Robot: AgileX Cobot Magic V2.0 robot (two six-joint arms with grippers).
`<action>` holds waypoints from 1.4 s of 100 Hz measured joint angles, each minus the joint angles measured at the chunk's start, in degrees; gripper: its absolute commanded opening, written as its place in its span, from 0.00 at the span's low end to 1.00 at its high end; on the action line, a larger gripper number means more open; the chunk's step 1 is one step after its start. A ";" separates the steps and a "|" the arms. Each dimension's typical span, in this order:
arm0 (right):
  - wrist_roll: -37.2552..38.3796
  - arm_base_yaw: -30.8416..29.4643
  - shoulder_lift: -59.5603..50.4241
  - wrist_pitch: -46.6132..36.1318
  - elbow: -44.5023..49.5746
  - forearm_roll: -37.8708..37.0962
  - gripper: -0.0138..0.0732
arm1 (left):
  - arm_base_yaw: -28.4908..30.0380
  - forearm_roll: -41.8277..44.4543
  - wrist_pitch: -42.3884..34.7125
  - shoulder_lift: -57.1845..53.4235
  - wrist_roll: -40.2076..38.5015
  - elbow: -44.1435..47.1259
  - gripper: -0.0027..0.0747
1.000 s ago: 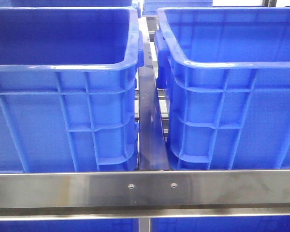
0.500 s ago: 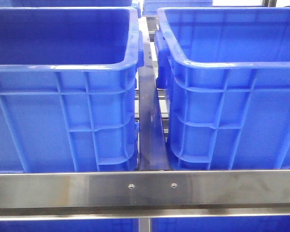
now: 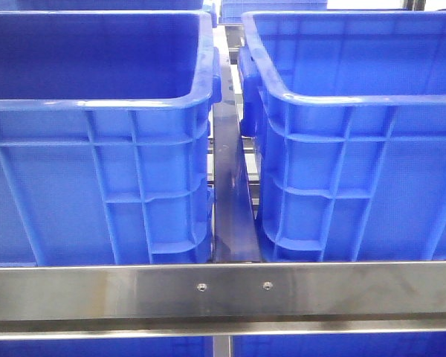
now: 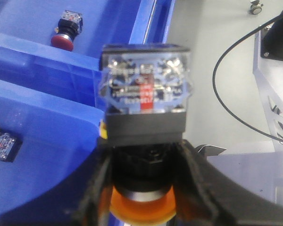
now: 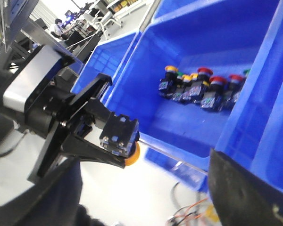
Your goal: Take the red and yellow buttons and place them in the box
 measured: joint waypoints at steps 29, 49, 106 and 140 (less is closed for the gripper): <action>3.26 10.22 4.35 -6.18 -0.23 0.09 0.82 | 0.00 0.22 0.00 0.00 0.00 0.00 0.01; 3.54 17.85 8.58 -10.90 -0.72 2.09 0.82 | 0.00 0.22 0.00 0.00 0.00 0.00 0.01; 3.67 28.49 20.47 -15.95 -8.39 3.40 0.82 | 0.00 0.22 0.00 0.00 0.00 0.00 0.01; 3.67 32.56 23.34 -18.76 -10.17 3.53 0.82 | 0.00 0.97 0.68 0.00 -0.58 0.00 0.01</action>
